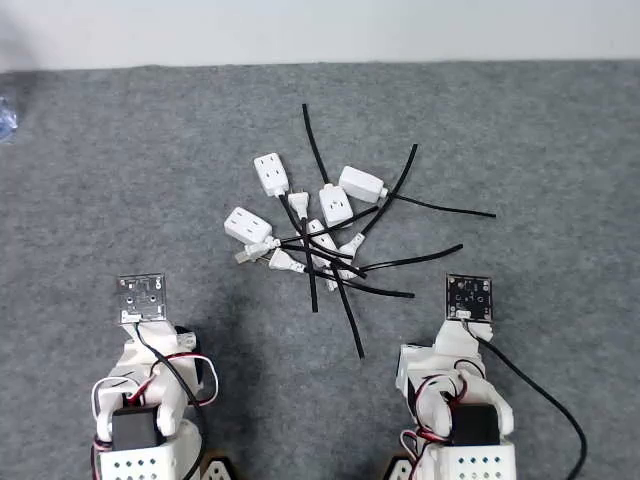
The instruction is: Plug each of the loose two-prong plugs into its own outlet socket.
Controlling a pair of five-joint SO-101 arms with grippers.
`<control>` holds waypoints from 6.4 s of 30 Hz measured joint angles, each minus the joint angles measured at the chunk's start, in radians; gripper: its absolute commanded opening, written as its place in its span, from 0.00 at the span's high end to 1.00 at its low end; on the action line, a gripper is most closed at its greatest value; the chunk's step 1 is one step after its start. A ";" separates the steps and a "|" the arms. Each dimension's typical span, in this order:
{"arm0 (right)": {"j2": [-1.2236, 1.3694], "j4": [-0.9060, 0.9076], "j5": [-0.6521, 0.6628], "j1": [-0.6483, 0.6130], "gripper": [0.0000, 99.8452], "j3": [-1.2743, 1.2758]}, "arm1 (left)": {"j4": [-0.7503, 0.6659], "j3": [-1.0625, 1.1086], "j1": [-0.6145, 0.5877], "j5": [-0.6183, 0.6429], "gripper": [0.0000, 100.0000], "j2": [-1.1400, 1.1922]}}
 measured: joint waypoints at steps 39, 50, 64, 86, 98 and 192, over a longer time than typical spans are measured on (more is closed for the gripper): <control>0.000 0.000 0.000 0.000 0.99 0.000 | 0.000 0.000 0.000 0.000 0.99 0.000; 0.000 0.000 0.000 0.000 0.99 0.000 | 0.000 0.000 0.000 0.000 0.99 0.000; 0.000 0.000 0.000 0.000 0.99 0.000 | 0.000 0.000 0.000 0.000 0.99 0.000; 0.000 0.000 0.000 0.000 0.99 0.000 | 0.000 0.000 0.000 0.000 0.99 0.000; 0.000 0.000 0.000 0.000 0.99 0.000 | 0.000 0.000 0.000 0.000 0.99 0.000; 0.000 0.000 0.000 0.000 0.99 0.000 | -0.184 -0.215 -0.133 -0.261 0.86 0.000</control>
